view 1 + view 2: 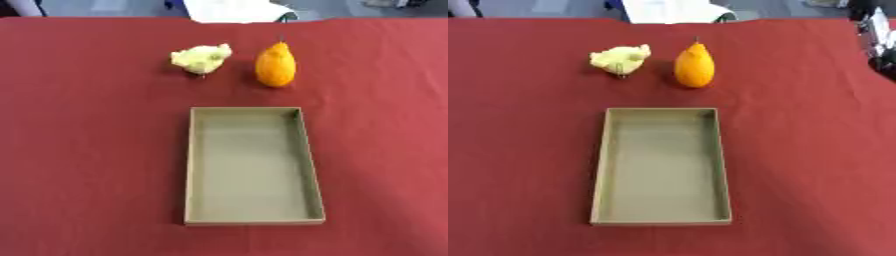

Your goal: Pick up objects on the table and place them in the box.

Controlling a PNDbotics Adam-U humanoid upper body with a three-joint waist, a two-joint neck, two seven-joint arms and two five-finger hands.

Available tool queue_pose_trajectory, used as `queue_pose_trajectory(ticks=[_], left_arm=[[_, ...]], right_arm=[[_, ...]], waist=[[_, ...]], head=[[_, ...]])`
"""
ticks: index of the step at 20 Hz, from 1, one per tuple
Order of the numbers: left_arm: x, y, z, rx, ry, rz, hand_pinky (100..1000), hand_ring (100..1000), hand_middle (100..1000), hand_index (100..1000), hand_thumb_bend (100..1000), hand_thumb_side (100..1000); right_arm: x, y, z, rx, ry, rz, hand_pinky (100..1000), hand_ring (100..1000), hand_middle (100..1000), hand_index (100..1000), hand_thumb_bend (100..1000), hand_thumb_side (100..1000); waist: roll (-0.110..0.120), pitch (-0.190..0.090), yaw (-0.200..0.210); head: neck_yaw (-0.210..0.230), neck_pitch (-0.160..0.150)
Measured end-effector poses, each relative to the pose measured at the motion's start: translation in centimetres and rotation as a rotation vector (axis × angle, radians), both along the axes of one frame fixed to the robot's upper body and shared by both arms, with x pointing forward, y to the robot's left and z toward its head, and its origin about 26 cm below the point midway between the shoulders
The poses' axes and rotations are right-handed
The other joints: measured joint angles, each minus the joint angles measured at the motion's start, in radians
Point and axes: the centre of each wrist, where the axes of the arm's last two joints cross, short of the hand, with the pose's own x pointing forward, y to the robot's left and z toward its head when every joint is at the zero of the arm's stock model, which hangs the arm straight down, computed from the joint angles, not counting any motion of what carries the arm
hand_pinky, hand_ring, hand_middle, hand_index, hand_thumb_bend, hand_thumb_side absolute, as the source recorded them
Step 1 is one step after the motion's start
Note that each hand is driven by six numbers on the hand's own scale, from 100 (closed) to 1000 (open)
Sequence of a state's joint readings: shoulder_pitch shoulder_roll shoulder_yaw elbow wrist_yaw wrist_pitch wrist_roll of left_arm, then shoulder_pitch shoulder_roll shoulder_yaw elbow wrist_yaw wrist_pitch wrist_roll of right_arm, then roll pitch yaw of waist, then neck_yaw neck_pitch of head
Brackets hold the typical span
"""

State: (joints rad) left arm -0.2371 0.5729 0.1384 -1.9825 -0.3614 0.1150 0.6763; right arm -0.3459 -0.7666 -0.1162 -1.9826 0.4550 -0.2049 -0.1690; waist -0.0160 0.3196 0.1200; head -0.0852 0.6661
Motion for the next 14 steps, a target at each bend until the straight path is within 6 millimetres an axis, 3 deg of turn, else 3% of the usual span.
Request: queue_pose_trajectory(ticks=[6,14], left_arm=[[0.0,0.0,0.0,0.002,0.000,-0.001,763,791,524,811,443,595],[0.0,0.0,0.1,0.015,0.004,-0.008,761,801,524,810,441,597]], right_arm=[[0.2,0.6,1.5,-0.022,-0.019,0.016,797,796,819,894,183,983],[1.3,2.1,7.0,-0.151,-0.011,0.027,809,806,834,904,204,1000]], waist=[[-0.011,-0.001,0.011],[-0.026,-0.007,0.018]], head=[[-0.007,-0.007],[-0.046,-0.007]])
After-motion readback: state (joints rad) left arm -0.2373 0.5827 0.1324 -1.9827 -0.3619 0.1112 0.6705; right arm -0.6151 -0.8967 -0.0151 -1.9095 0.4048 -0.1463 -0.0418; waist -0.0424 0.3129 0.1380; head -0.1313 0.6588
